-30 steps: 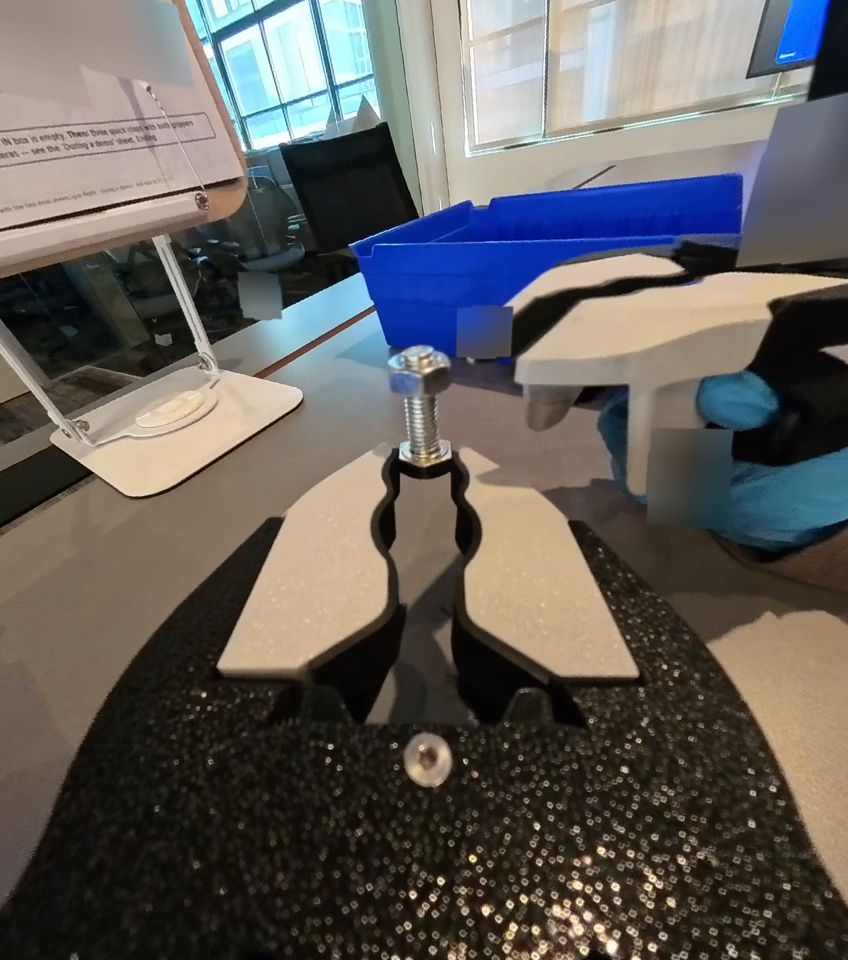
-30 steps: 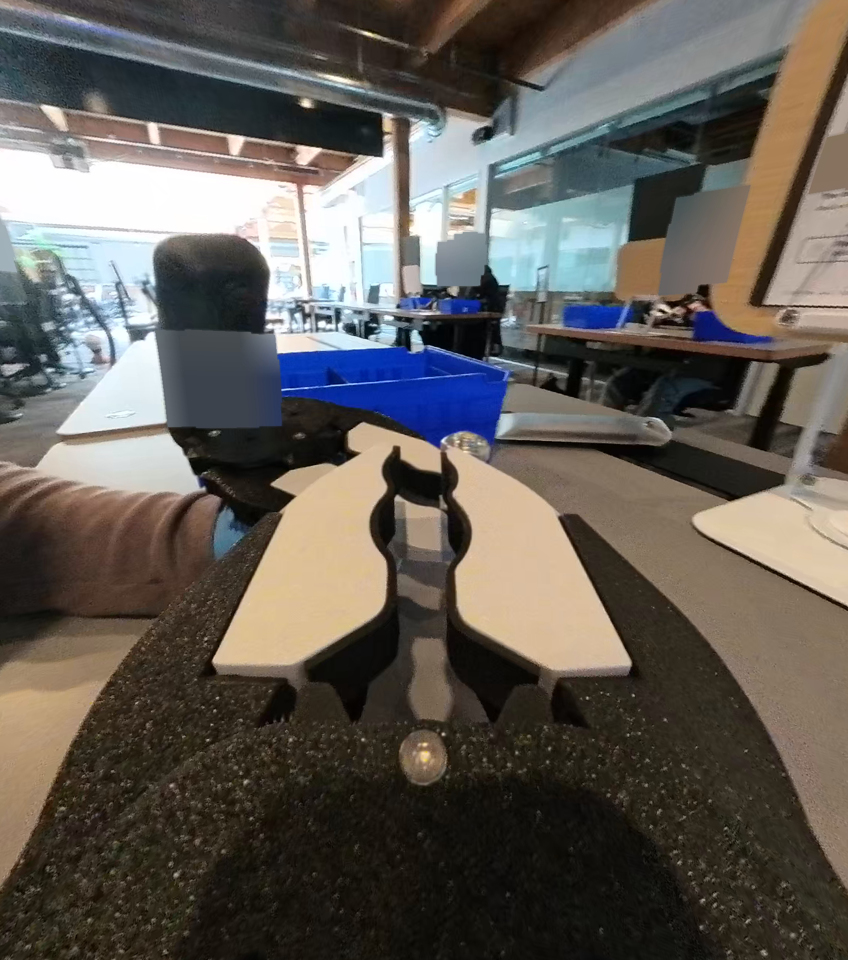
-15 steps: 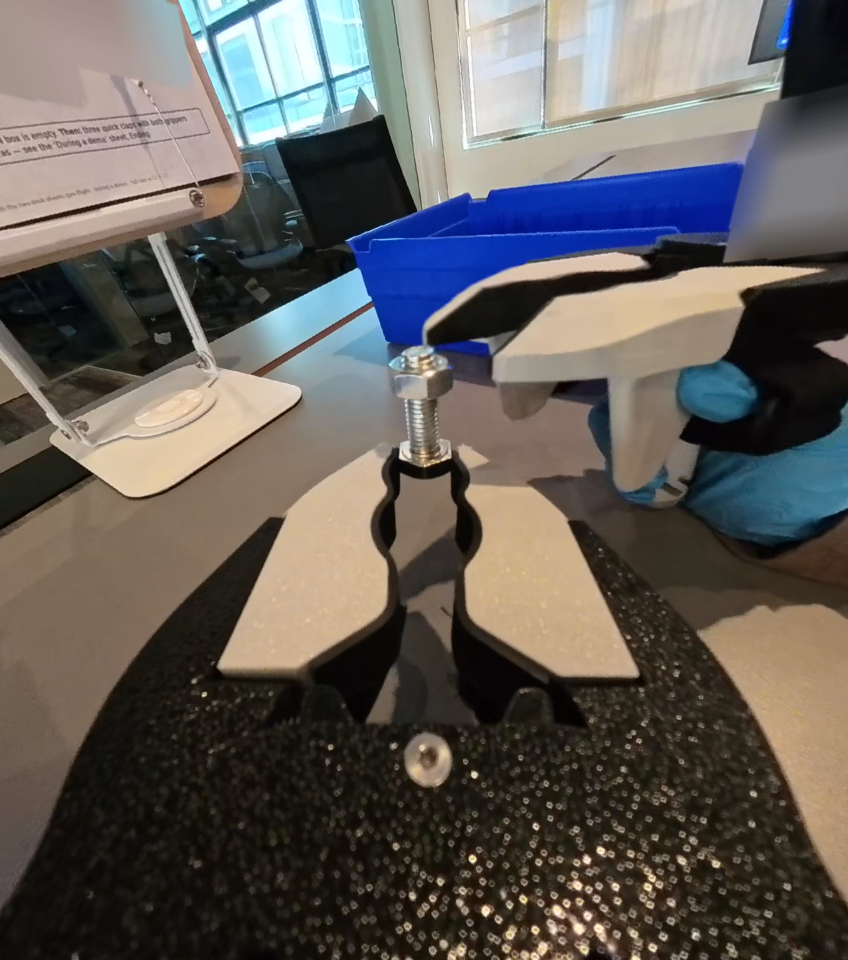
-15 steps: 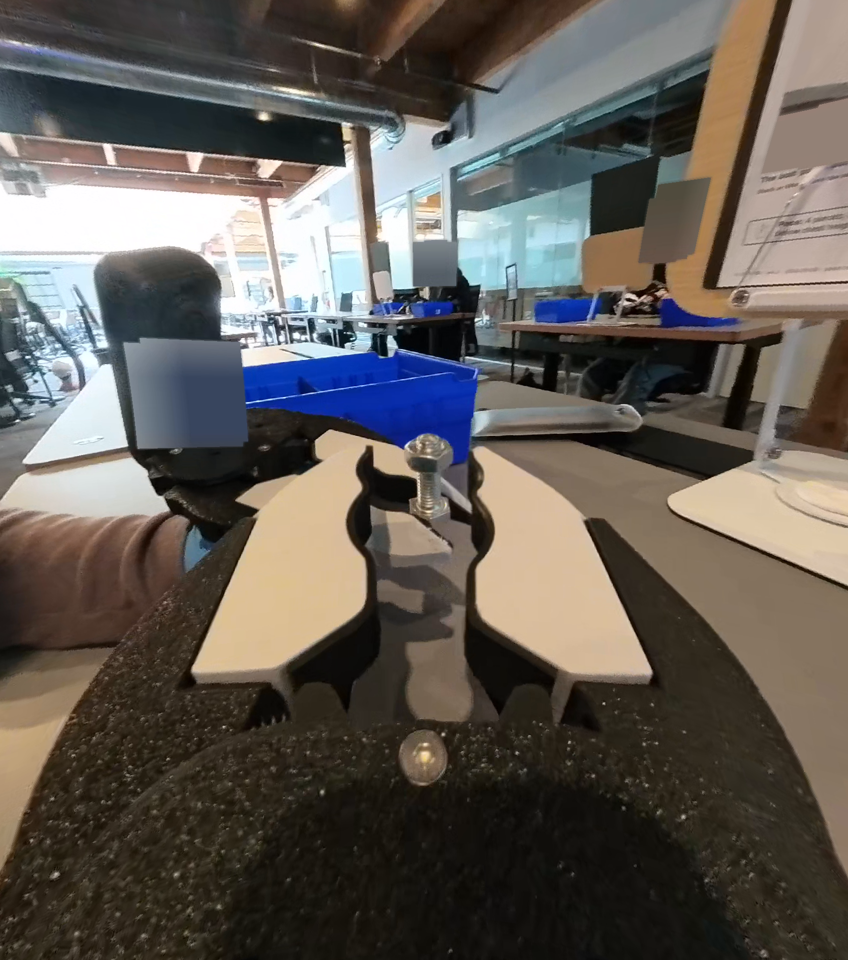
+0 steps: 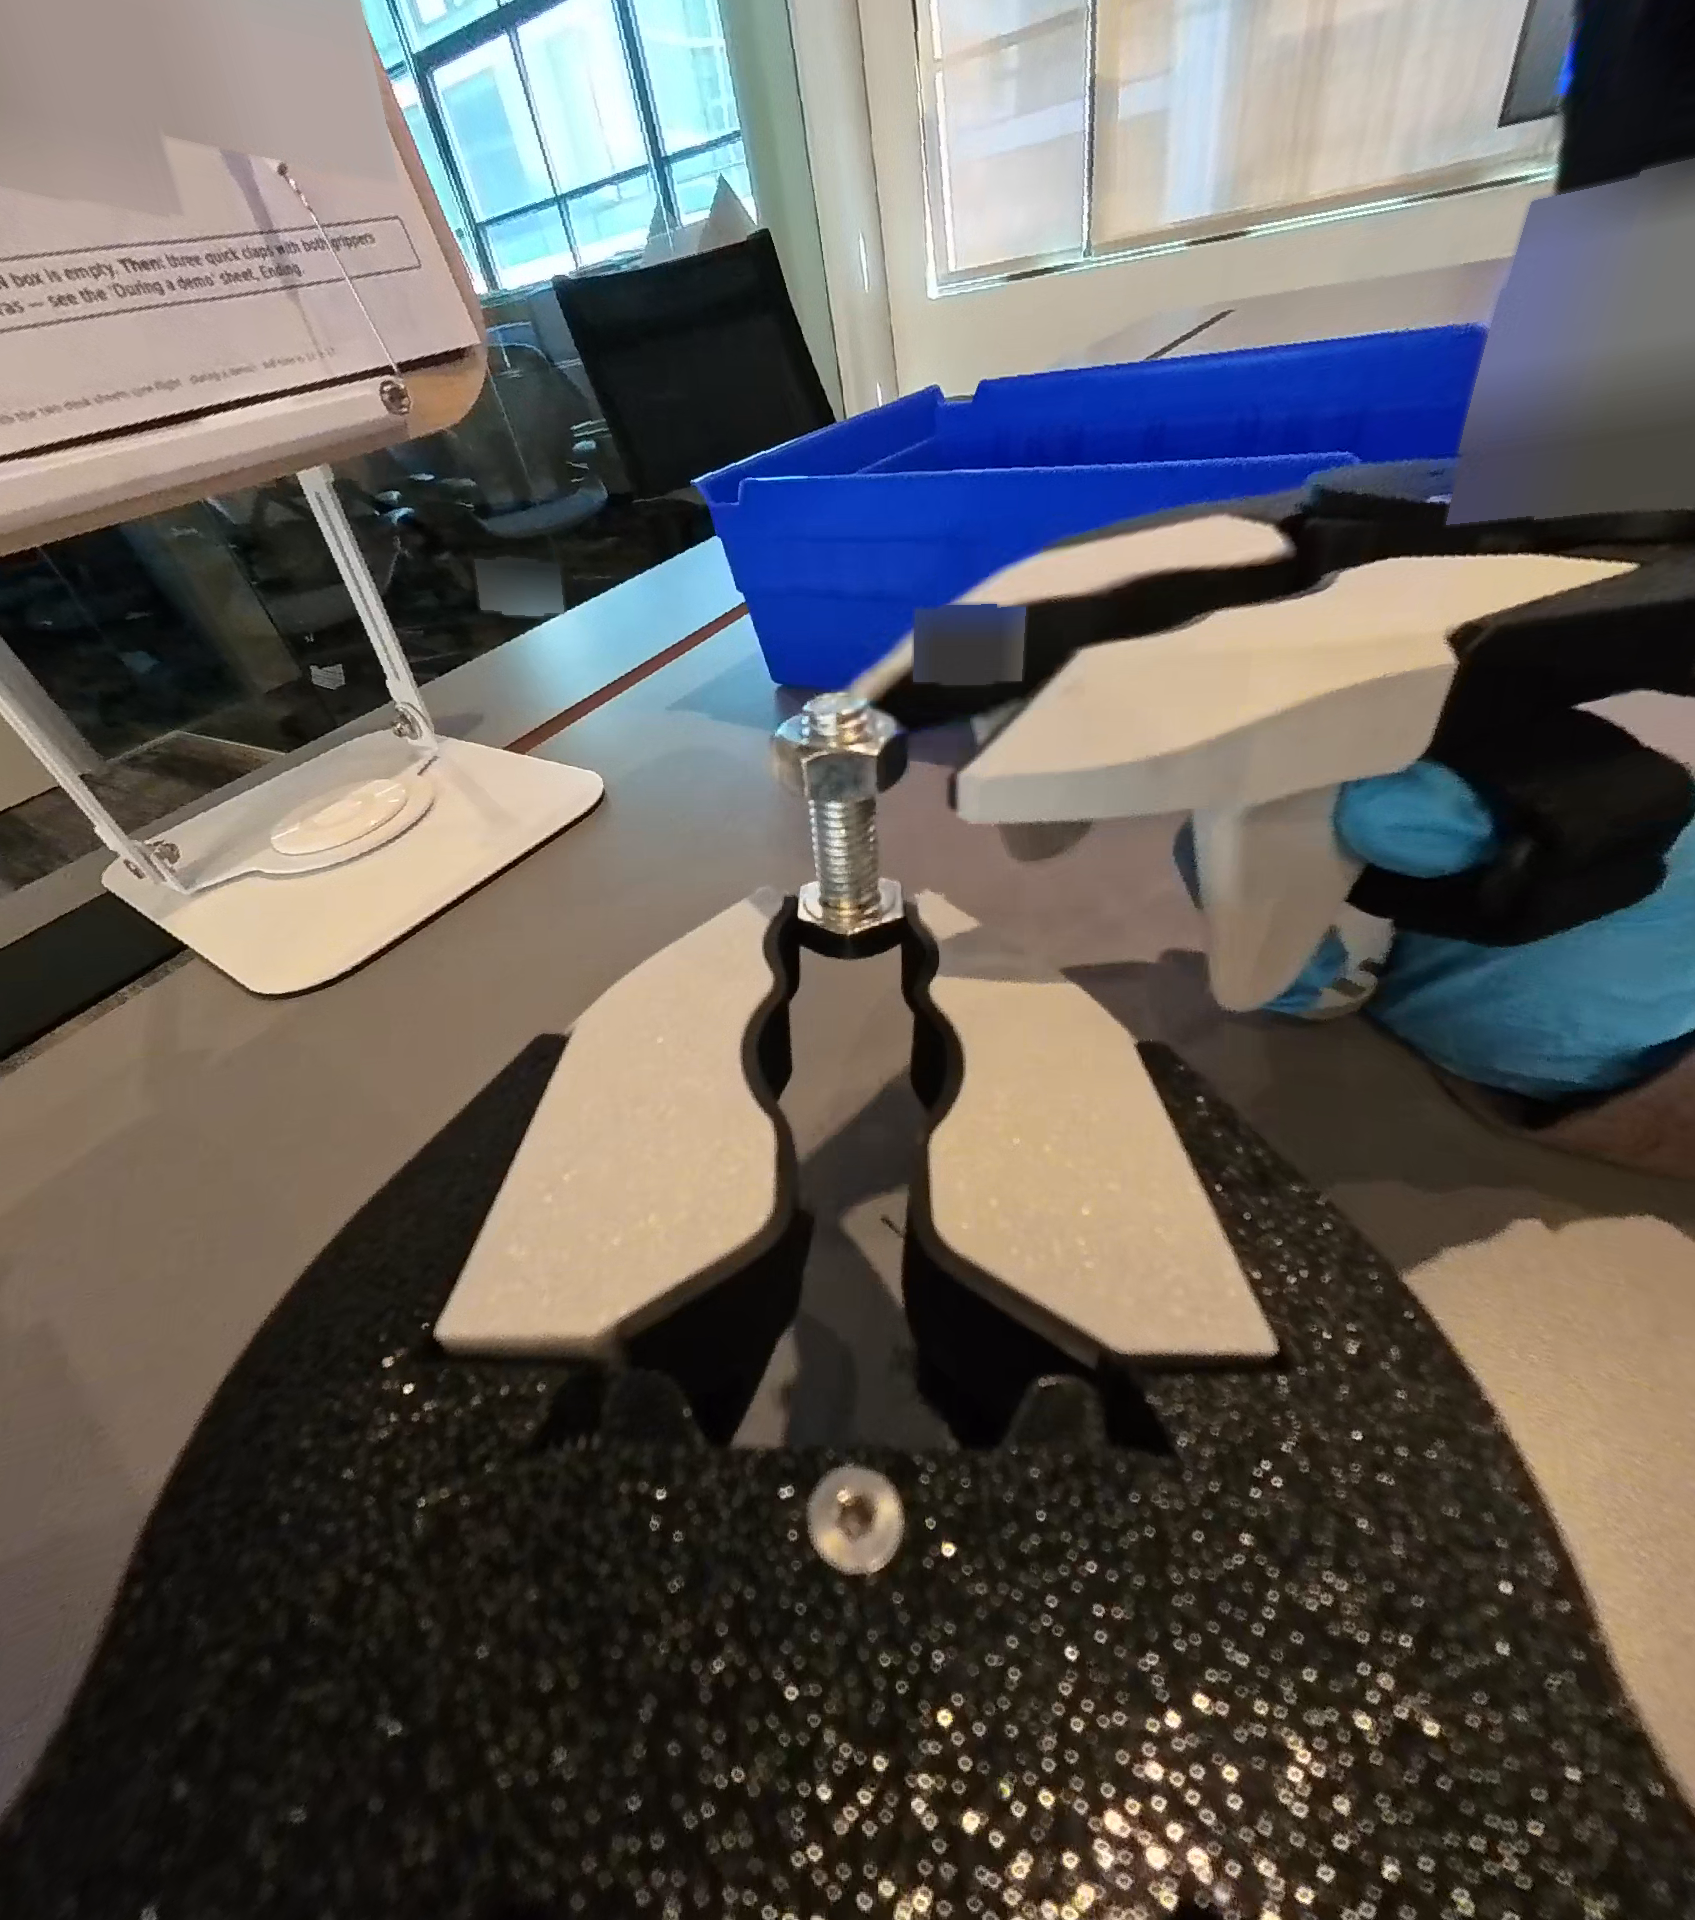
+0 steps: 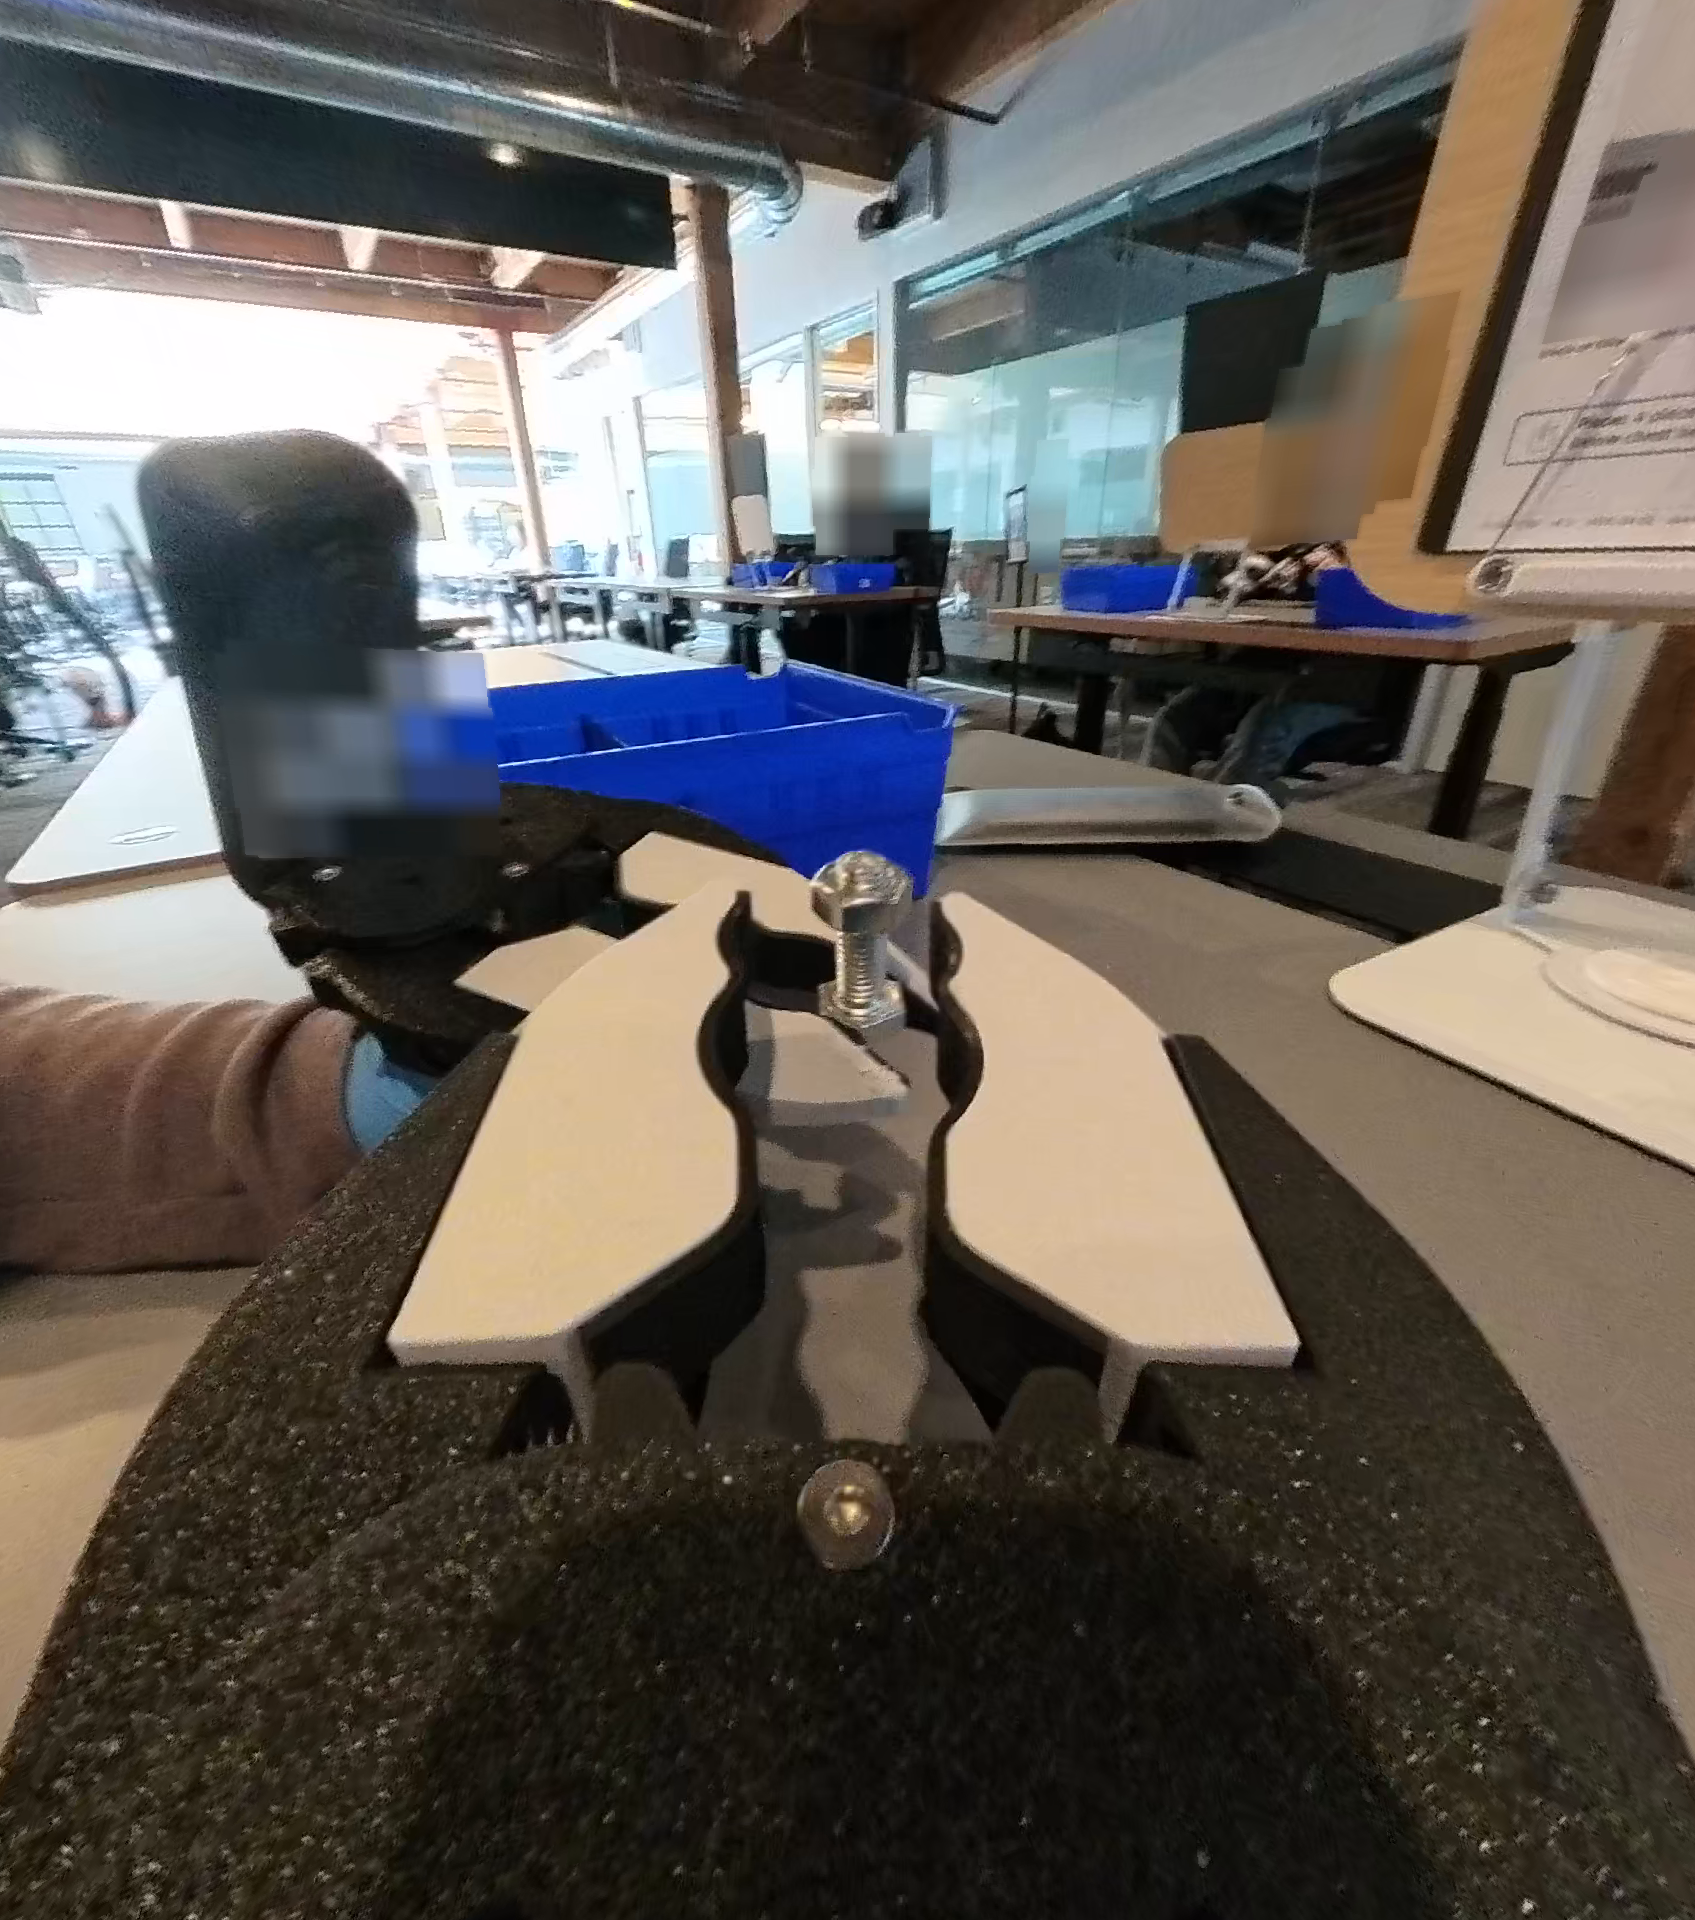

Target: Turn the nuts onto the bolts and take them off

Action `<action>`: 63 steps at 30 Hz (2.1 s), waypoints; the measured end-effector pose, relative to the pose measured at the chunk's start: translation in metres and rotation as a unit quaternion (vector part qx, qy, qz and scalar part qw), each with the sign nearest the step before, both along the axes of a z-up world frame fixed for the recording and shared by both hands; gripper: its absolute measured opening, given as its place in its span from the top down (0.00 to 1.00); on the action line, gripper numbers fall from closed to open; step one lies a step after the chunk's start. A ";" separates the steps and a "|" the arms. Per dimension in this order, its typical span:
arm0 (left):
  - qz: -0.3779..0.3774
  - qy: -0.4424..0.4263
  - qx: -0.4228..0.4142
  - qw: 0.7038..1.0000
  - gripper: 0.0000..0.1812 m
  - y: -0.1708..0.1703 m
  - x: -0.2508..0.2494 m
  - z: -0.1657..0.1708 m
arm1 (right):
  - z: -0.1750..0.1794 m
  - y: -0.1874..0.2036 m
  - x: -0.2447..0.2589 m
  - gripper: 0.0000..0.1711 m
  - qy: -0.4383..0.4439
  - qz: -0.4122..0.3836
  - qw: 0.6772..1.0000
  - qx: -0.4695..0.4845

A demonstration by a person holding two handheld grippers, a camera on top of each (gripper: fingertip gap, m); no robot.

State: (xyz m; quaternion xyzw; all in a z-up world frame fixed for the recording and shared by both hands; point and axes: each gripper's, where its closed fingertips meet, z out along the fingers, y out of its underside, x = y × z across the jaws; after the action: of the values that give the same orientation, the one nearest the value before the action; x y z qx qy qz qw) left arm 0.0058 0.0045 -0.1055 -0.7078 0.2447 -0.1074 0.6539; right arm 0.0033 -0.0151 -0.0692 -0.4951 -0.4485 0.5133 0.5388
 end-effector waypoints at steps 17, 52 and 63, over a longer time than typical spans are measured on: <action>0.000 -0.005 -0.002 1.000 0.90 0.000 -0.001 0.000 | 0.001 -0.006 0.004 0.93 0.000 0.009 1.000 0.011; 0.009 0.047 0.003 0.999 0.90 0.001 0.004 -0.006 | 0.005 0.004 0.003 0.93 -0.007 -0.069 0.995 0.071; 0.012 0.070 0.010 0.997 0.90 0.001 0.005 -0.008 | 0.000 0.005 0.003 0.95 -0.014 -0.046 0.999 0.020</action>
State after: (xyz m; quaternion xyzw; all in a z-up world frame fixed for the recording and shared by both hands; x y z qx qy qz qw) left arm 0.0113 0.0051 -0.1139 -0.7098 0.2827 -0.0475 0.6434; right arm 0.0059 -0.0097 -0.0695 -0.5110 -0.4431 0.4720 0.5655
